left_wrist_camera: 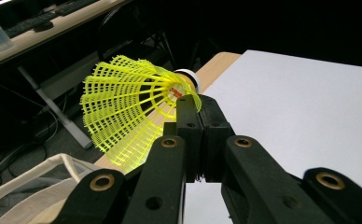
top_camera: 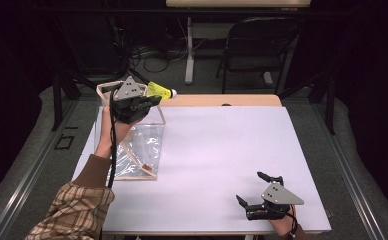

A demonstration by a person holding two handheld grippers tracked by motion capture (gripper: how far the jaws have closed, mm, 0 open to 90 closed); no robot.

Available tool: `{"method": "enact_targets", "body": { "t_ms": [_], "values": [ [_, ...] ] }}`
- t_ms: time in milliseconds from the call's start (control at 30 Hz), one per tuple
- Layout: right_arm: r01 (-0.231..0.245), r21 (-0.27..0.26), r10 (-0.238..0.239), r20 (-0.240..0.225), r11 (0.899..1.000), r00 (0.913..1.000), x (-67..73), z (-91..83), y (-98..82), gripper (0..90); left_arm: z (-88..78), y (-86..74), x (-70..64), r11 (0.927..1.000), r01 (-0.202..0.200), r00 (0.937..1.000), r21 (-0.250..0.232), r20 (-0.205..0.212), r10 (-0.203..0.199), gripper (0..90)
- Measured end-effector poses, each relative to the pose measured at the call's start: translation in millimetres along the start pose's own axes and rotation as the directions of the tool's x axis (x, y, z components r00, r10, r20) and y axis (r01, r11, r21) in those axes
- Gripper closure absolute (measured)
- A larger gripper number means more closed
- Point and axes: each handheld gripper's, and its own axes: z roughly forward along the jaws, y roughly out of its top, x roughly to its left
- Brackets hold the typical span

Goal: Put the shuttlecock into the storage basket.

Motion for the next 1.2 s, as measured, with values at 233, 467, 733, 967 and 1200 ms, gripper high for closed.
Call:
{"method": "enact_targets", "body": {
  "t_ms": [233,467,733,967,1200],
  "values": [
    [0.001,0.001,-0.001,0.001,1.0,1.0,0.0,0.0,0.0,0.9,-3.3,-0.6,5.4,1.0,0.007,0.9999,-0.006,-0.015,-0.007,88.9],
    [0.004,0.001,-0.004,0.001,1.0,1.0,-0.1,0.1,0.1,0.9,-8.6,0.6,10.2,0.9998,0.014,0.9993,-0.016,-0.035,-0.015,88.9],
    [0.002,0.001,-0.002,0.0,1.0,1.0,0.1,0.0,0.1,1.0,-14.6,0.3,16.1,0.9994,0.021,0.998,-0.027,-0.058,-0.022,88.9],
    [0.005,0.001,-0.005,0.001,1.0,1.0,-0.1,0.1,0.1,1.0,-20.0,-1.0,22.6,0.9988,0.034,0.9966,-0.034,-0.073,-0.037,88.9],
    [0.002,0.0,-0.002,0.001,1.0,1.0,0.1,0.0,0.2,1.0,-25.6,-3.2,29.8,0.9977,0.051,0.994,-0.044,-0.095,-0.055,88.9]
  ]
}}
